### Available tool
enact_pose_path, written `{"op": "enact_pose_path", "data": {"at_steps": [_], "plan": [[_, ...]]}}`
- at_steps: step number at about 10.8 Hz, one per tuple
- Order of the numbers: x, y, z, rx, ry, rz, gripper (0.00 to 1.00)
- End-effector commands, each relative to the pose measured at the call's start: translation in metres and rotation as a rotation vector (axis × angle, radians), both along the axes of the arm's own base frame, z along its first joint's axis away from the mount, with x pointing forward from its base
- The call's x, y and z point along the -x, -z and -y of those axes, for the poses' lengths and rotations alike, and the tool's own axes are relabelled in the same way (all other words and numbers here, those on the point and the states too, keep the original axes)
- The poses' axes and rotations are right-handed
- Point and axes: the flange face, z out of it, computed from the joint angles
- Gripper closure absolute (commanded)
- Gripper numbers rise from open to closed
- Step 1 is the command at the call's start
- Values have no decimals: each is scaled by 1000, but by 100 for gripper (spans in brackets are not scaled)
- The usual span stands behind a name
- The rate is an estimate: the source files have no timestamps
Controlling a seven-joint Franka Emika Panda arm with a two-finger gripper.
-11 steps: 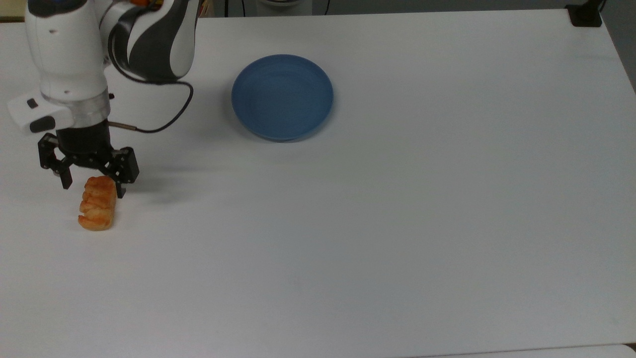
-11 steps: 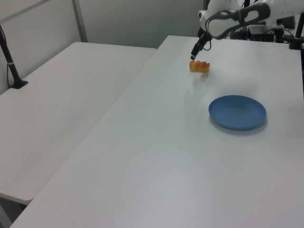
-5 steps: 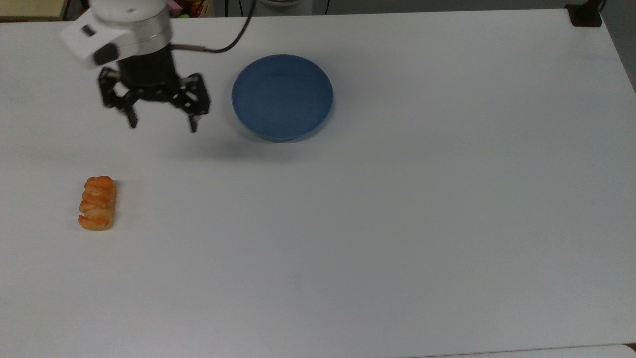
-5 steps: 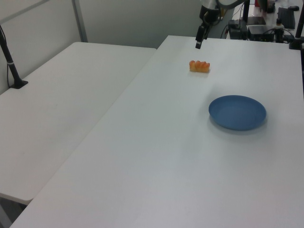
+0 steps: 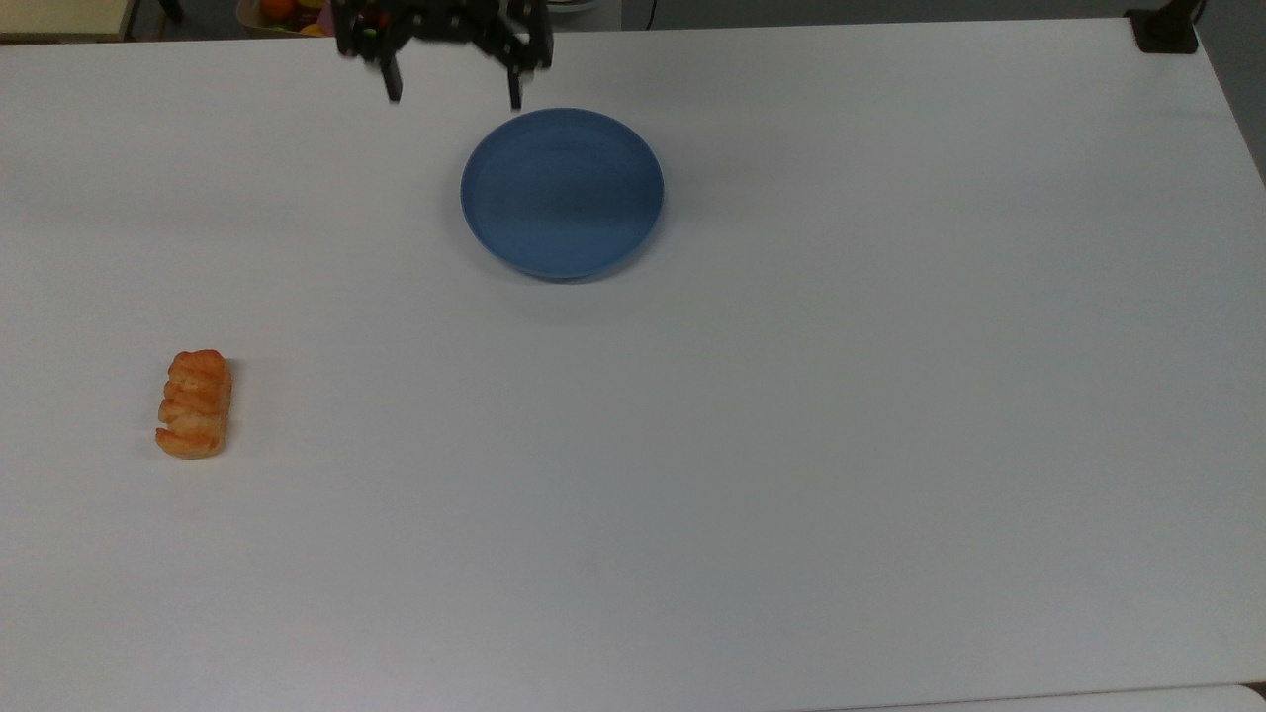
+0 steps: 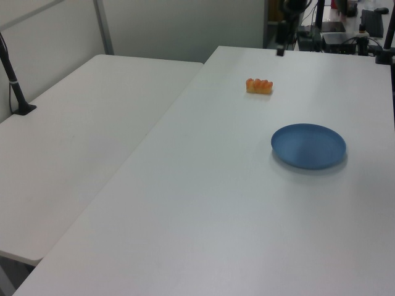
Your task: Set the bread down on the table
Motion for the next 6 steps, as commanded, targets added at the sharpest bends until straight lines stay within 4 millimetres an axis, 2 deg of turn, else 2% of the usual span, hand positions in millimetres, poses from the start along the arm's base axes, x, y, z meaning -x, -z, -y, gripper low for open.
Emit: {"op": "enact_pose_path", "data": {"at_steps": [1,3,5,6], "plan": [[51,-9,-3,-9,1,-83,0],[63,-10,2,-12,8,-125,0],[62,-15,16,-14,18,-112,0],[61,-15,12,-11,11,-111,0]]}}
